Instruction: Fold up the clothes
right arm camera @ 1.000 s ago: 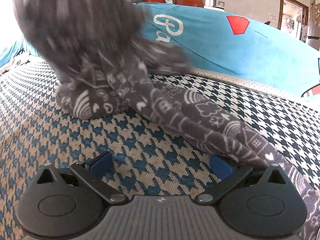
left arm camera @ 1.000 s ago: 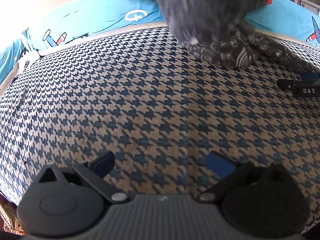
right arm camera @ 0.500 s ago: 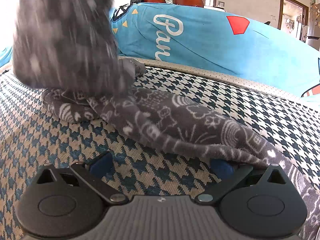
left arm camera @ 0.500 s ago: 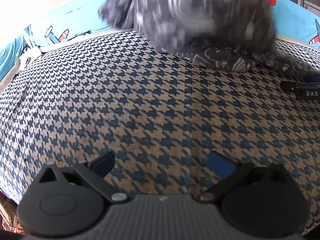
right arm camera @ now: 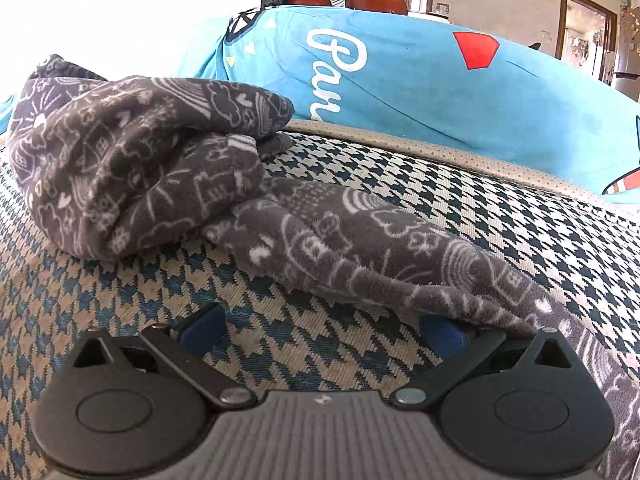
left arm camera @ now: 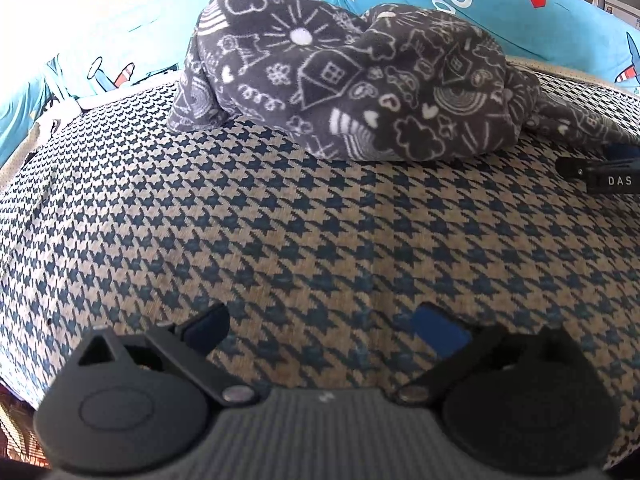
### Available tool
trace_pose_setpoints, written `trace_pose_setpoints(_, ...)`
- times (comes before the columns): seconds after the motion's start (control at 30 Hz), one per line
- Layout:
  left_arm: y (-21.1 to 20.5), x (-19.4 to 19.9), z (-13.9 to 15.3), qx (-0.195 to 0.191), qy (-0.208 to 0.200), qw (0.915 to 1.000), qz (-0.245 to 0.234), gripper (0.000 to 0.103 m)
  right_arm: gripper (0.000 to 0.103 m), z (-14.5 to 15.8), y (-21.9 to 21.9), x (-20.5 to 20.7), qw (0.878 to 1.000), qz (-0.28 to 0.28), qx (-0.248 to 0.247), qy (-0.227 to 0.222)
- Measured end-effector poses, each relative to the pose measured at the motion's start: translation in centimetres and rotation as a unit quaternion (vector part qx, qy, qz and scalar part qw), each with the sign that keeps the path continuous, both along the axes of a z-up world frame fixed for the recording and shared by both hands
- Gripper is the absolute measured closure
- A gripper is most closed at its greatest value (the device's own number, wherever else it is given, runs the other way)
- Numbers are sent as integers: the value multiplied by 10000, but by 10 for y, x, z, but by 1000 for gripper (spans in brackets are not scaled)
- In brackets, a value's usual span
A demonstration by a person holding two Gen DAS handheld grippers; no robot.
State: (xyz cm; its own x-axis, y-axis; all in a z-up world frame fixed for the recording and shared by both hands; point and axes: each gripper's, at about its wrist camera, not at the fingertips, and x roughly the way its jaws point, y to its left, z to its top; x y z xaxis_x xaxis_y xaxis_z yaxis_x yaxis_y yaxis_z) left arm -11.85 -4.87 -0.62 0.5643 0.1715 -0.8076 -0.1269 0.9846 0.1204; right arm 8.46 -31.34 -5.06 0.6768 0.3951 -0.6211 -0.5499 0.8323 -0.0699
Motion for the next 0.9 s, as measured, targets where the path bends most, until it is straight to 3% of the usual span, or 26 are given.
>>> trace_pose_setpoints(0.27,-16,-39,-4,52,-40,9999,-116,0,0,1,0,1,10000,-1,-2,-1)
trace_pose_setpoints(0.47,-13,-40,-5,88,-47,9998,-161,0,0,0,0,1,10000,-2,-2,-1)
trace_pose_setpoints(0.9,-68,-25,7,50,-56,10000,-14,0,0,1,0,-1,10000,-2,0,1)
